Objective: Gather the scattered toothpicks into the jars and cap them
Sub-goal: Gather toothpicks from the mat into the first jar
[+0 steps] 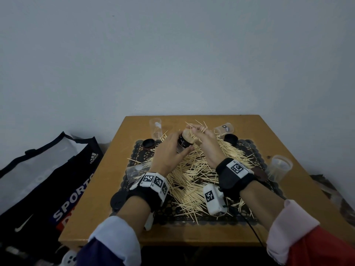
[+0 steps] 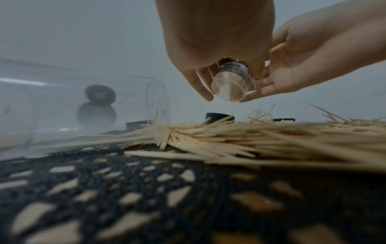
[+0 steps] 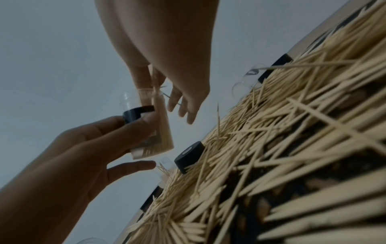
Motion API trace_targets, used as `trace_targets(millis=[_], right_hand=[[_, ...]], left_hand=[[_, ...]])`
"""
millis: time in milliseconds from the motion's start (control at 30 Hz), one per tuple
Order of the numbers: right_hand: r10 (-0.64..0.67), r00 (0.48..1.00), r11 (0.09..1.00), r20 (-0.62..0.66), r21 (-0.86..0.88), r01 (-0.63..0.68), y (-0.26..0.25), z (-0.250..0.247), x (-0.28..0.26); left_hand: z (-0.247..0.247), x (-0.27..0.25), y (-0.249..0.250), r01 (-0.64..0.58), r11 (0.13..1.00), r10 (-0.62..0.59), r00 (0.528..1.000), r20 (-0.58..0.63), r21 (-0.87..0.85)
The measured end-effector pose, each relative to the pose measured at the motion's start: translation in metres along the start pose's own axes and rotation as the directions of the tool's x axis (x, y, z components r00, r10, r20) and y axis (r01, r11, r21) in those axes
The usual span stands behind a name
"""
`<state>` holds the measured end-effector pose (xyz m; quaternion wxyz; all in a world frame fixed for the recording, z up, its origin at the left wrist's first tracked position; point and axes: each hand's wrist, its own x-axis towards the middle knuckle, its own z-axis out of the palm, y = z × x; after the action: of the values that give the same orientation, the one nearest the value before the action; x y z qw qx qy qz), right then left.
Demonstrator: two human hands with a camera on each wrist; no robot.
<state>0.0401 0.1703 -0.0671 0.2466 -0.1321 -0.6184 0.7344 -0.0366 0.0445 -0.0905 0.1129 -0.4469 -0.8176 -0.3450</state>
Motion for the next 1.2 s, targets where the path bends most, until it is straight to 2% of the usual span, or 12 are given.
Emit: trace_targets(millis=[267, 467, 633, 733, 833, 1000, 1100, 1200], right_hand=[[0.096, 0.993, 0.994, 0.072, -0.049, -0.093, -0.003, -0.012, 0.003], [0.161, 0.977, 0.948, 0.137, -0.298, -0.114, -0.01, -0.015, 0.0], [0.205, 0.975, 0.95, 0.084, -0.255, -0.178, -0.021, -0.026, 0.008], [0.167, 0.982, 0.95, 0.086, -0.28, -0.137, -0.027, -0.032, 0.011], [0.068, 0.993, 0.928, 0.096, -0.373, -0.027, -0.03, -0.032, 0.012], [-0.126, 0.984, 0.805, 0.123, -0.567, 0.174, -0.031, -0.023, 0.012], [-0.164, 0.982, 0.778, 0.091, -0.601, 0.186, -0.029, -0.022, 0.014], [-0.142, 0.988, 0.798, 0.059, -0.583, 0.15, -0.028, -0.027, 0.015]], left_hand=[[-0.001, 0.0, 0.001, -0.008, 1.0, 0.008, 1.0, 0.009, -0.017], [0.0, -0.001, 0.001, -0.014, 1.0, 0.014, 0.999, 0.032, -0.015], [-0.001, -0.001, 0.001, -0.006, 1.0, 0.007, 0.999, 0.038, -0.017], [-0.001, -0.001, 0.002, -0.001, 1.0, 0.002, 0.999, 0.051, -0.01], [-0.002, -0.001, 0.002, 0.0, 1.0, 0.0, 0.999, 0.053, -0.005], [-0.001, -0.001, 0.002, -0.019, 1.0, 0.02, 0.998, 0.063, -0.007], [-0.001, -0.001, 0.003, -0.025, 1.0, 0.026, 0.998, 0.058, -0.006], [-0.002, -0.001, 0.003, -0.001, 1.0, 0.001, 1.0, 0.023, 0.013]])
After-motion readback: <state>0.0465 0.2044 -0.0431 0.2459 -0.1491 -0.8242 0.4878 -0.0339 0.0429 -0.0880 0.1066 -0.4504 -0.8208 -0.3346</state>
